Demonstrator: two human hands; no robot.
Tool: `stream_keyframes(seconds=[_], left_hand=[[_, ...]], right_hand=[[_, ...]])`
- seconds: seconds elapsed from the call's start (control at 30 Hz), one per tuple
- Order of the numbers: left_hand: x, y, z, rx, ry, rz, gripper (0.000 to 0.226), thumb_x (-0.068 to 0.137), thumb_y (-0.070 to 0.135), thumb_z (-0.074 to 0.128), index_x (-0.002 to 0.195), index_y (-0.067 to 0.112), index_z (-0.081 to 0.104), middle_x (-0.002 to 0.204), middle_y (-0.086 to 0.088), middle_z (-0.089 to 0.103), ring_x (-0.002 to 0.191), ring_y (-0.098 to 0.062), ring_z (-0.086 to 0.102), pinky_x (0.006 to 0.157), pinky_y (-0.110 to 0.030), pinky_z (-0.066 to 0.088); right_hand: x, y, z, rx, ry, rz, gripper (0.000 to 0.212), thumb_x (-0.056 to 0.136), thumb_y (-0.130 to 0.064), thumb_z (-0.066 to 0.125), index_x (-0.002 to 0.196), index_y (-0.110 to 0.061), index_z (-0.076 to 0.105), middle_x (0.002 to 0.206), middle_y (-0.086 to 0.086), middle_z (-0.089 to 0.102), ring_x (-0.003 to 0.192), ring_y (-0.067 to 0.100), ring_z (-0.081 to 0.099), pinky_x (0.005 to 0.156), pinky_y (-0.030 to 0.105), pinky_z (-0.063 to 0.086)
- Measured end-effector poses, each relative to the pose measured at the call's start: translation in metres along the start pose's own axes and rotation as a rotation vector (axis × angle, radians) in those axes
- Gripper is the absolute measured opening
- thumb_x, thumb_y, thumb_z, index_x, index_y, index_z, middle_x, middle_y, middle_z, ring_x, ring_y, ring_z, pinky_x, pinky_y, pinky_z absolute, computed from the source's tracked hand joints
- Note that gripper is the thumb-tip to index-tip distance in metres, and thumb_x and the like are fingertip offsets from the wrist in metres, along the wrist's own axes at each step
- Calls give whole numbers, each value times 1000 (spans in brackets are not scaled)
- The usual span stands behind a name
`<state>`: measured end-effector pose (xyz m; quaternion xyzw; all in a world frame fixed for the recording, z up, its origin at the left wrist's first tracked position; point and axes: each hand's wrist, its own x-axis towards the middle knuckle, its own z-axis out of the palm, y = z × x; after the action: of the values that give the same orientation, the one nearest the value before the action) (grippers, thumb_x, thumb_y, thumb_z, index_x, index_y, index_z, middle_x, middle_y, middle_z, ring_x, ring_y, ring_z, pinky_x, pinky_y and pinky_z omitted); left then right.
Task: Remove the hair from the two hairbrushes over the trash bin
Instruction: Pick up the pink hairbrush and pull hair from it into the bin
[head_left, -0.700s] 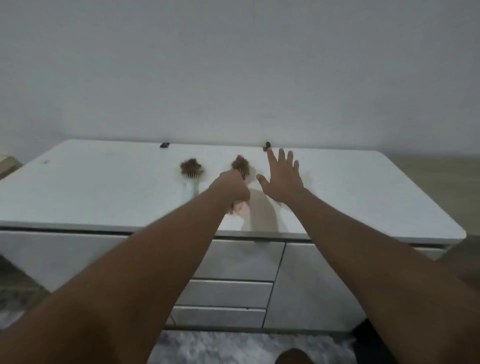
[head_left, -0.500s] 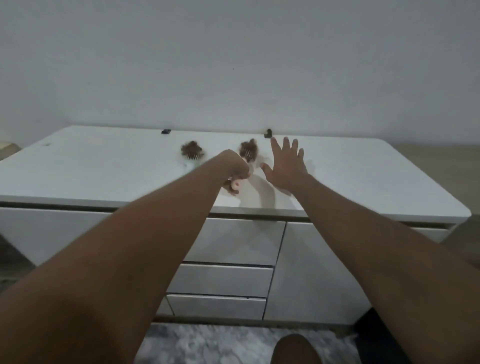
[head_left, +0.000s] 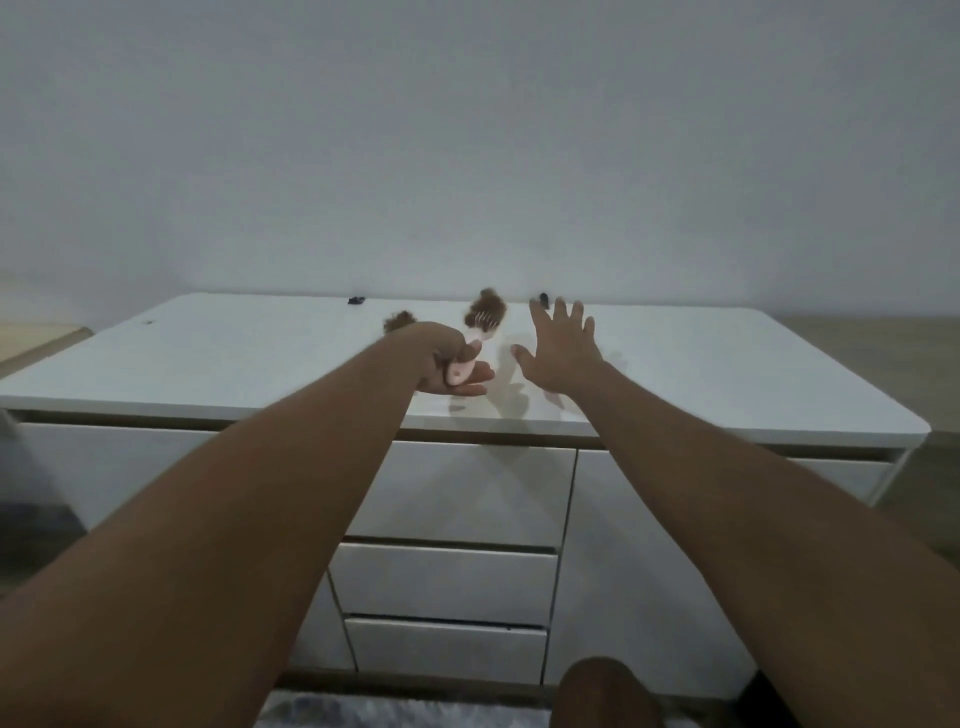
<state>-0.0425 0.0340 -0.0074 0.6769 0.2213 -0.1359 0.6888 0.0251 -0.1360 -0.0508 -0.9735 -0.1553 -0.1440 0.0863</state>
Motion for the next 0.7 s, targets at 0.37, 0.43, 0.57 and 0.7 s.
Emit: stream_keyframes(seconds=[0.37,0.43,0.57,0.7], left_hand=[[-40,-8,-119,-259,106,102,21,97,-2,56,118,-7,55,125,-21,64,90,-34,71,66,-47,60],[-49,-16,-151,-307,161,96,21,97,-1,56,118,-7,57,126,-21,64,88,-34,72,56,-45,61],[-81,-42,-209,-381,269,109,25,98,2,57,121,-6,53,120,-18,65,90,-31,70,53,-47,61],[-123,-85,-268,-453,391,110,36,96,4,58,129,-6,47,110,-19,66,83,-30,74,54,-46,62]], right_hand=[[23,-120,-7,86,15,-198,75,96,-50,44,154,-17,9,161,23,7,148,46,0,120,57,7],[24,-151,-3,103,6,-254,76,96,-50,44,154,-17,9,161,22,7,148,45,0,120,57,7],[19,-220,8,96,-14,-381,77,96,-53,42,155,-17,8,161,21,9,148,45,2,120,56,10],[-2,-296,24,143,-51,-526,78,95,-53,42,155,-15,9,161,22,11,148,45,3,120,56,10]])
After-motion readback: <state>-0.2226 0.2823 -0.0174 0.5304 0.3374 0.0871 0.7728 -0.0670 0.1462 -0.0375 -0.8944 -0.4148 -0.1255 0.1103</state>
